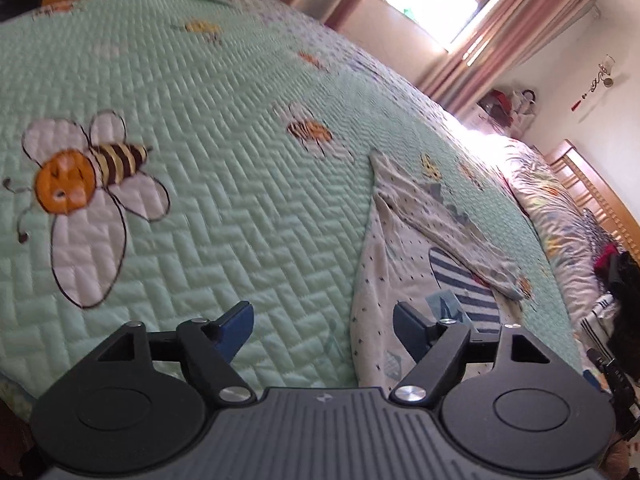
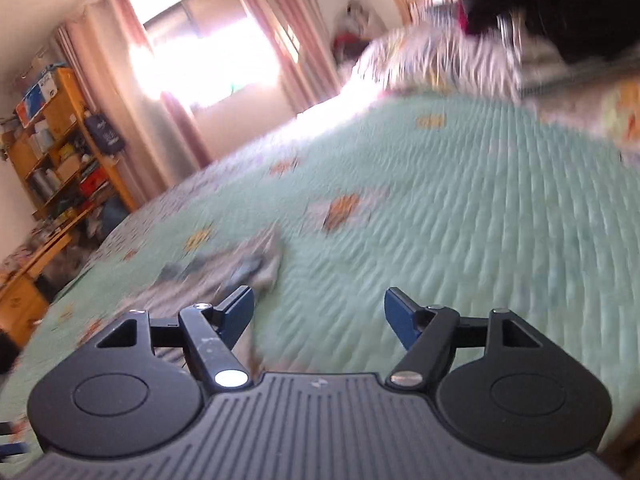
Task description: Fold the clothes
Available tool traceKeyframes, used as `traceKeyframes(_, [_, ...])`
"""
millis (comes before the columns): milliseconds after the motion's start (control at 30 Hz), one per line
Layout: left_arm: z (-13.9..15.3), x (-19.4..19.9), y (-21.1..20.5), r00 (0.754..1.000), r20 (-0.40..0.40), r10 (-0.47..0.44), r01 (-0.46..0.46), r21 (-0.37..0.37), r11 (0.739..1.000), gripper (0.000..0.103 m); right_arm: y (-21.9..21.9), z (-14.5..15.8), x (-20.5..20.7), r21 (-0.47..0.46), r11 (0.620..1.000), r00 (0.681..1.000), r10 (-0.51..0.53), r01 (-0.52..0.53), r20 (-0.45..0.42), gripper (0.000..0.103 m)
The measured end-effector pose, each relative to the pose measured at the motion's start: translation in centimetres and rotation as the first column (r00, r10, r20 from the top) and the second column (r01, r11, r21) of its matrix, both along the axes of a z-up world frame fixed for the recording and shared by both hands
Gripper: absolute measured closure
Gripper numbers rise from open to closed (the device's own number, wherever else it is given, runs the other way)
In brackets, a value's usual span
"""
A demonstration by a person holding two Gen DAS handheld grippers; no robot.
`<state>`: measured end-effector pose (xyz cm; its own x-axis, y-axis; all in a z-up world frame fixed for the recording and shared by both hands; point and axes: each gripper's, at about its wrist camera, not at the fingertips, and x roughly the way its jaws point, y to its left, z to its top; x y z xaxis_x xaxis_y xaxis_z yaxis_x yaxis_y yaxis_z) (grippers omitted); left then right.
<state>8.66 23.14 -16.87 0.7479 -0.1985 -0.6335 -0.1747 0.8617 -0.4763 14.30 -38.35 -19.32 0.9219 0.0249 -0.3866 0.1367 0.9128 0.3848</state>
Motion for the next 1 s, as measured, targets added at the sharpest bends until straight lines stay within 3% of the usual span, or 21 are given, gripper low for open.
traceKeyframes(100, [0.7, -0.1, -0.7, 1.0, 0.015, 0.021, -0.021, 0.033, 0.999, 0.021, 0.4, -0.8, 4.2, -0.107, 0.99, 0.994, -0.087, 0.094, 0.061, 0.029])
traceKeyframes(167, [0.9, -0.2, -1.1, 1.0, 0.016, 0.025, -0.026, 0.045, 0.999, 0.021, 0.7, -1.6, 6.5, -0.184, 0.977, 0.993, -0.092, 0.104, 0.075, 0.028])
traceKeyframes(233, [0.7, 0.1, -1.6, 1.0, -0.002, 0.02, -0.02, 0.048, 0.999, 0.021, 1.0, -2.4, 7.9, -0.256, 0.964, 0.996, -0.056, 0.074, 0.076, 0.028])
traceKeyframes(333, [0.2, 0.7, -2.4, 1.0, -0.021, 0.015, -0.014, 0.054, 0.998, 0.021, 1.6, -4.3, 9.2, -0.346, 0.938, 1.0, 0.022, -0.018, 0.01, 0.016])
traceKeyframes(400, [0.1, 1.1, -3.0, 1.0, -0.019, 0.007, -0.006, 0.063, 0.998, 0.021, 1.4, -5.6, 10.6, -0.305, 0.945, 0.988, 0.08, -0.117, -0.132, 0.003])
traceKeyframes(467, [0.1, 1.4, -3.7, 1.0, -0.017, -0.003, 0.004, 0.068, 0.998, 0.021, 1.2, -6.2, 12.1, -0.266, 0.951, 0.968, 0.098, -0.159, -0.23, 0.0])
traceKeyframes(567, [0.0, 1.7, -4.7, 0.999, -0.013, -0.036, 0.037, 0.069, 0.997, 0.021, 2.1, -6.1, 11.8, -0.312, 0.938, 0.97, 0.084, -0.154, -0.228, 0.0])
traceKeyframes(1000, [-0.2, 1.4, -5.5, 0.996, -0.028, -0.087, 0.087, 0.006, 0.996, 0.021, 2.2, -6.2, 11.5, -0.303, 0.94, 0.97, 0.086, -0.155, -0.228, 0.0])
